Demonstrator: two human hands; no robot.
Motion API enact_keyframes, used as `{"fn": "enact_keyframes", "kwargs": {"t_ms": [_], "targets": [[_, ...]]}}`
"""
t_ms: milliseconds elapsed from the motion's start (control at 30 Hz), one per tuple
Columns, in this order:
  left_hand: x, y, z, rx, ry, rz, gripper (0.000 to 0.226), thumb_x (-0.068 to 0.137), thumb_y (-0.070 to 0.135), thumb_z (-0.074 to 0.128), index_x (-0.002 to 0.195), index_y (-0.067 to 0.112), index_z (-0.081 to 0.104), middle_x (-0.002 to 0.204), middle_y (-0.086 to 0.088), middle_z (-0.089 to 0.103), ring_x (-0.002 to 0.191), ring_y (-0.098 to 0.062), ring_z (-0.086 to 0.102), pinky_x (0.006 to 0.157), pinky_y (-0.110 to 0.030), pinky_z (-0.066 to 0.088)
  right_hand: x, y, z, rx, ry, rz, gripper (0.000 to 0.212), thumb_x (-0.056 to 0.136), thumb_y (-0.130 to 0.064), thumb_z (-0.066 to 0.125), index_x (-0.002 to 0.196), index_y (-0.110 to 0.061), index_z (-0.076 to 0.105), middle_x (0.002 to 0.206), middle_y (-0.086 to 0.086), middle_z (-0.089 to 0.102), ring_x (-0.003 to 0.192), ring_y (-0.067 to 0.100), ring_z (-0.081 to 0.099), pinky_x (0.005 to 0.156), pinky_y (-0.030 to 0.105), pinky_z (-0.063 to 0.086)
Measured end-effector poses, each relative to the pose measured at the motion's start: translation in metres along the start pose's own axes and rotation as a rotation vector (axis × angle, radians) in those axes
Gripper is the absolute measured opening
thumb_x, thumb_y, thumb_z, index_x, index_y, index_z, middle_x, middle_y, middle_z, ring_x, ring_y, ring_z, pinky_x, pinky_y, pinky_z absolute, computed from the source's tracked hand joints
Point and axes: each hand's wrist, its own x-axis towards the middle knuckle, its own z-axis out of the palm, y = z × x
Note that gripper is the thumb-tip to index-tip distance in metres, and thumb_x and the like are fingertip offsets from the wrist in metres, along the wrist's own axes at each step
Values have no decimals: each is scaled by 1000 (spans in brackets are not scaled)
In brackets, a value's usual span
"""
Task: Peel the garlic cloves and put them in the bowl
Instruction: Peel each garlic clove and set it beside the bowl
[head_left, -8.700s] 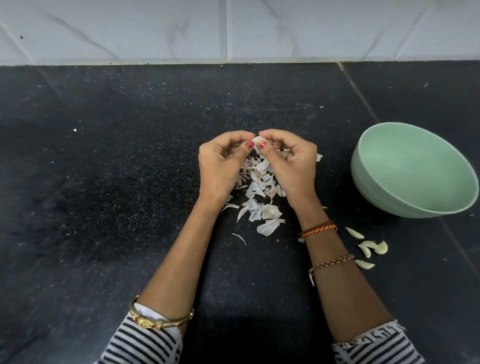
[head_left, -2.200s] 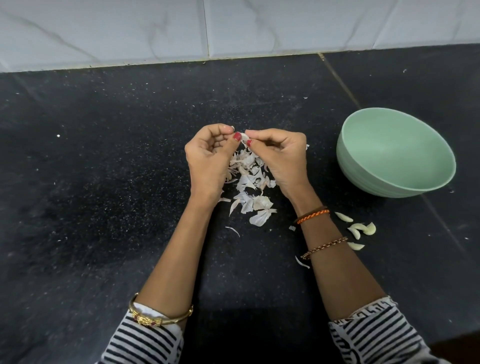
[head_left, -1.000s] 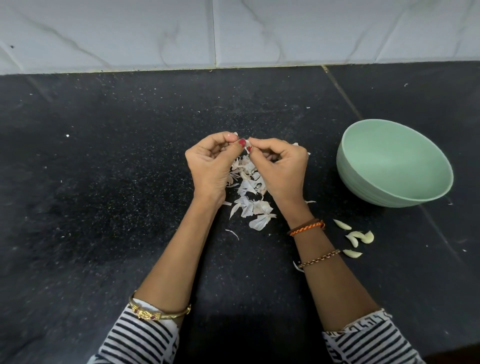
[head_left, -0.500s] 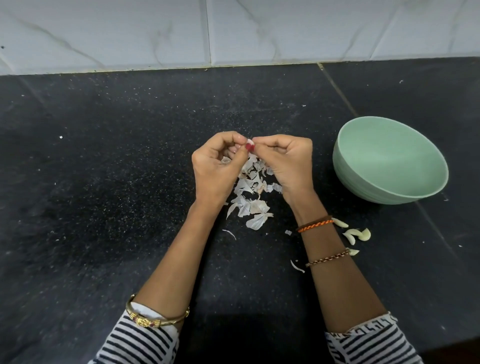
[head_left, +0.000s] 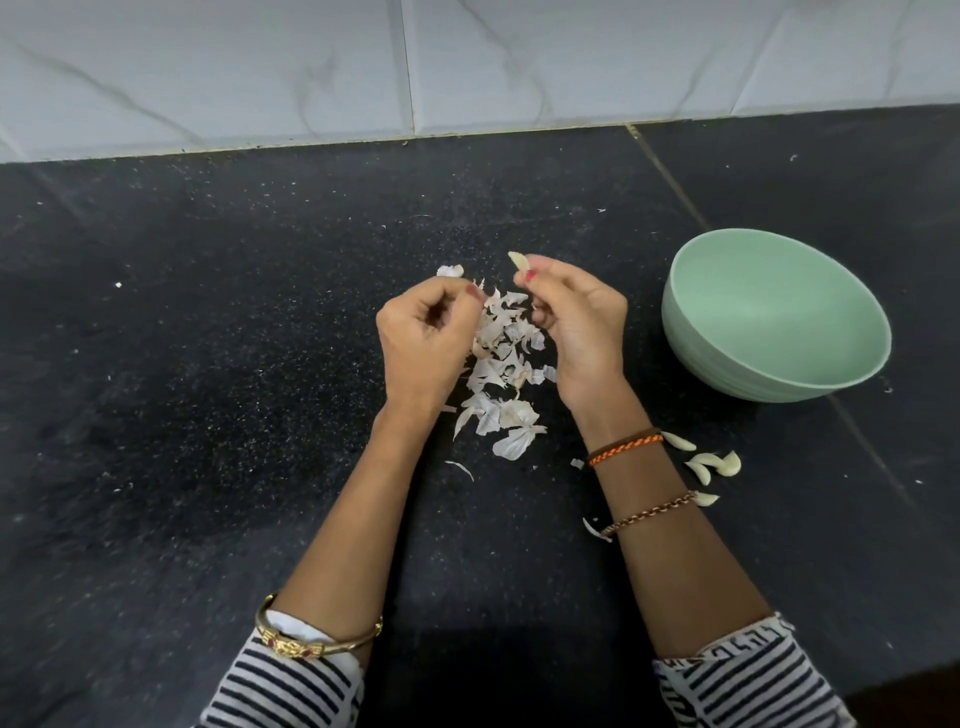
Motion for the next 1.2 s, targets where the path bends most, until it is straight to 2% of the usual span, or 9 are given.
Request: {"fn": "enact_keyframes", "kwargs": {"t_ms": [100,200,300,400,500,700,900,1000,1200], "targets": [[3,-2,-4,94,36,-3,12,81,13,61,85,18,71,75,3,65,67,-3,57,64,-18,46,0,2,-2,-198,-46,-160,16,84,1,61,96,-3,70,83,-3,68,72,-5,62,67,10,47],[4,-2,-6,173,16,26,16,79,16,63,92,20,71,87,5,68,80,-4,62,75,-23,50,1,7,-1,-324,-86,-270,17,85,1,60,97,-3,71,86,-1,69,83,6,66,77,19,52],[3,0,-5,138,-4,-31,16,80,18,64,94,22,69,83,6,69,75,-10,65,73,-28,53,3,11,1,-437,-118,-353,17,86,1,59,97,-5,71,88,-1,68,79,6,64,73,14,51],[4,-1,-5,175,-25,-46,13,83,12,64,93,13,73,78,5,69,73,-14,66,71,-30,54,3,17,2,-539,-115,-462,18,85,1,59,96,-5,71,89,0,67,75,7,61,68,10,47],[4,-3,-4,221,-42,-3,15,85,12,62,92,6,73,82,3,69,72,-8,63,69,-25,52,7,20,0,-579,-92,-540,18,85,0,59,96,-6,72,89,-2,66,83,17,64,70,12,48],[4,-5,-2,331,-39,106,19,83,13,59,91,3,73,76,5,67,67,-14,63,69,-30,52,12,23,-4,-661,-53,-715,13,82,-8,62,89,-7,73,83,2,70,78,17,60,67,8,41],[5,-6,-3,334,-63,54,19,80,14,58,85,4,73,68,3,65,54,4,53,55,-9,41,15,27,-4,-665,-40,-786,12,78,-3,65,84,-7,73,79,2,71,77,18,62,65,17,47],[5,-6,-3,324,-61,29,18,77,13,58,83,3,72,65,2,64,53,2,53,54,-9,41,16,28,-5,-654,-37,-818,12,77,-1,65,83,-7,74,78,2,71,78,18,63,66,20,50],[3,-2,-3,259,-61,-42,12,71,13,58,70,7,68,53,10,54,46,0,45,51,-8,35,17,30,-6,-621,-49,-913,12,75,3,66,78,-6,74,75,0,70,77,9,59,70,13,46]]}}
